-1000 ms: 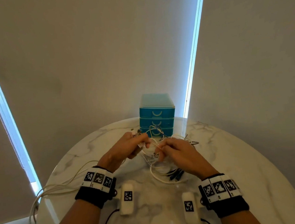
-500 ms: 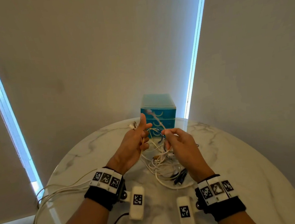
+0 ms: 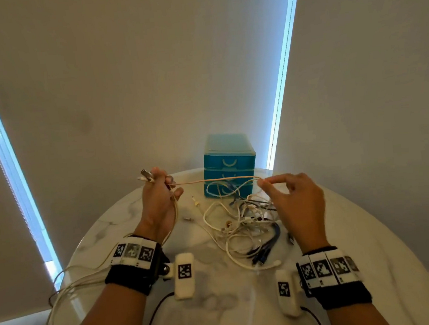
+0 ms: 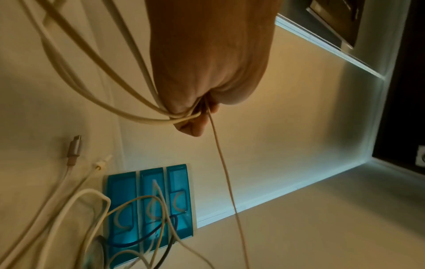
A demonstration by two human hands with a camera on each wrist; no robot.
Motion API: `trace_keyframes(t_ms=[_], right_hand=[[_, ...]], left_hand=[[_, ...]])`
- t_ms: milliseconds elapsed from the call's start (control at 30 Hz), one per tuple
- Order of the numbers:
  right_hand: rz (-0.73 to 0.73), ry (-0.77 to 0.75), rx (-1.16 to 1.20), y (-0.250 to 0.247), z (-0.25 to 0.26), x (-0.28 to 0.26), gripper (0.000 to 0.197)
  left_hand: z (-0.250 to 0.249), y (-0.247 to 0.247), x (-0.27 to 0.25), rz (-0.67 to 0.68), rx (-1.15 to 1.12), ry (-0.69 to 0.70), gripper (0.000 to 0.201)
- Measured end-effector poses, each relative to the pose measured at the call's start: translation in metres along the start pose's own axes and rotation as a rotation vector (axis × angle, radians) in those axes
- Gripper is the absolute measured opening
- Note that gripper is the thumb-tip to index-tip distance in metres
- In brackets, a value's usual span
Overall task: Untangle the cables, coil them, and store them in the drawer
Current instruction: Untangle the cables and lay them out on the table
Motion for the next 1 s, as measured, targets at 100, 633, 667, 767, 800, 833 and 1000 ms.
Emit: trace_keyframes(t_ms=[100, 633, 667, 767, 800, 833, 1000], right_hand=[[0.176, 0.109, 0.088, 0.013, -0.01, -0.005, 0.021], [0.165, -0.031, 0.698, 0.016, 0.044, -0.01, 0.015], [0.183, -0.017, 0.701, 0.019, 0.042, -0.011, 0.016], [0.259, 0.049, 0.676, 0.034, 0.031, -0.016, 0.016], [0.266, 0.061, 0.675, 0.038, 0.028, -0.016, 0.017], [0.263, 0.063, 0.677, 0.041, 0.027, -0.017, 0.018], [0.353, 0.135, 0.636, 0.052, 0.019, -0.02, 0.029]], left_hand=[[0.003, 0.005, -0.004, 0.047, -0.083, -0.061, 0.028], [-0.01, 0.021, -0.018, 0.377, 0.134, -0.052, 0.041], [-0.008, 0.026, -0.024, 0.4, 0.279, -0.053, 0.046], [0.005, 0.039, -0.043, 0.532, 0.681, -0.073, 0.069], [0.01, 0.041, -0.049, 0.588, 0.805, -0.077, 0.068], [0.014, 0.043, -0.054, 0.629, 0.92, -0.078, 0.061], [0.007, 0.048, -0.054, 0.671, 0.786, 0.021, 0.041]])
Point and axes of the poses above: each hand's wrist, its own x-axis towards the middle knuckle, its own y-axis out of the palm, z = x × y, the point moved 5 cm from there along x, towards the middle knuckle, and after that the axes turned 1 degree about x, right-handed, at the moved point
